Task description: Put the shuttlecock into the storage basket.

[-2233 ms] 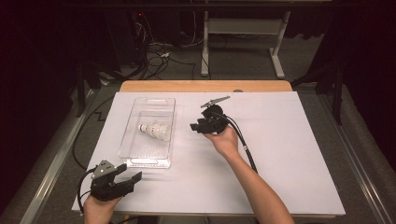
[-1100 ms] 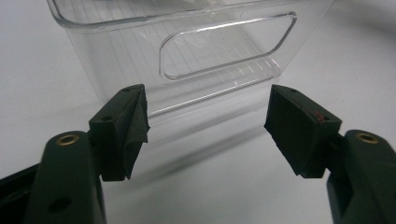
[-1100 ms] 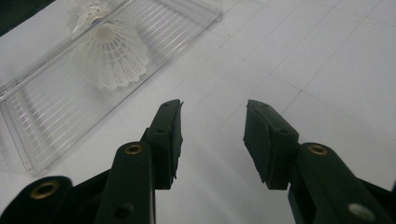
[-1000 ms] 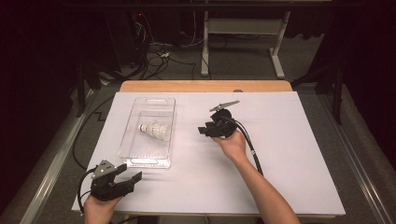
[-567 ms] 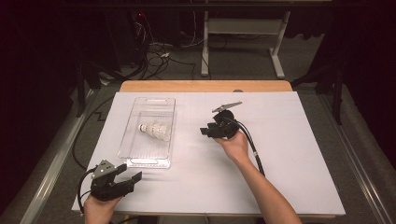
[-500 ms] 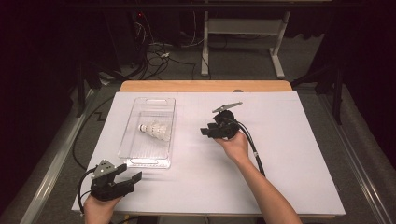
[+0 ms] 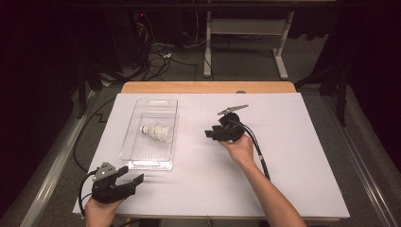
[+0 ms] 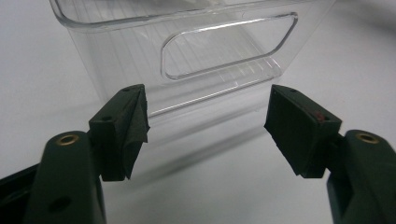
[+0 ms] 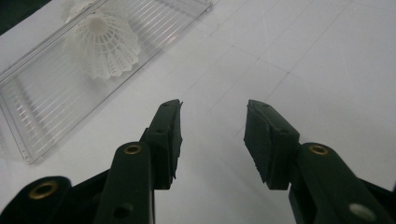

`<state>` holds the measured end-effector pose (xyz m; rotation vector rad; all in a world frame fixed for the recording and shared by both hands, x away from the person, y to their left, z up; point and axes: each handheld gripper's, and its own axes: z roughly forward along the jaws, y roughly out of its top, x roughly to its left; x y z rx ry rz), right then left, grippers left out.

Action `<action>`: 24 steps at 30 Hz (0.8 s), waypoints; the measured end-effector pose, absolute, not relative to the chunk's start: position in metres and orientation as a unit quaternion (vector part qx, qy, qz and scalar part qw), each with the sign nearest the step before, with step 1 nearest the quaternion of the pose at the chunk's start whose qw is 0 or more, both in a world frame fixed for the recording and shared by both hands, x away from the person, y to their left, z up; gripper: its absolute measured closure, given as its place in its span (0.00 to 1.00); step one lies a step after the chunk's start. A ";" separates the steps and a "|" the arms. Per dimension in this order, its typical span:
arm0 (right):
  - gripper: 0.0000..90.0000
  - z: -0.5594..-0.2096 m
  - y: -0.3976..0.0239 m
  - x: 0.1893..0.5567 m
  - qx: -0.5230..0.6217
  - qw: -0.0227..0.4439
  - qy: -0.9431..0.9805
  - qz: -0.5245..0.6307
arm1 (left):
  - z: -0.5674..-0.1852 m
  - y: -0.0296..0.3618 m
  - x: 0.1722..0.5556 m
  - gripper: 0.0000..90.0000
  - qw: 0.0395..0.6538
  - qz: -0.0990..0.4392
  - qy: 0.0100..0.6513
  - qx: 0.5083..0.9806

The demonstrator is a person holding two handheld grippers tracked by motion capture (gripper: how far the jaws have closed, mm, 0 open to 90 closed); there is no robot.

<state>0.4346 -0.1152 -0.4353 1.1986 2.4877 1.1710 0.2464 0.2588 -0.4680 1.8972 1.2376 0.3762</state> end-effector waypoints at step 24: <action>0.62 -0.441 -0.138 0.429 0.413 0.072 0.820 0.391 | -0.468 0.258 0.247 0.34 0.411 0.151 0.493 0.752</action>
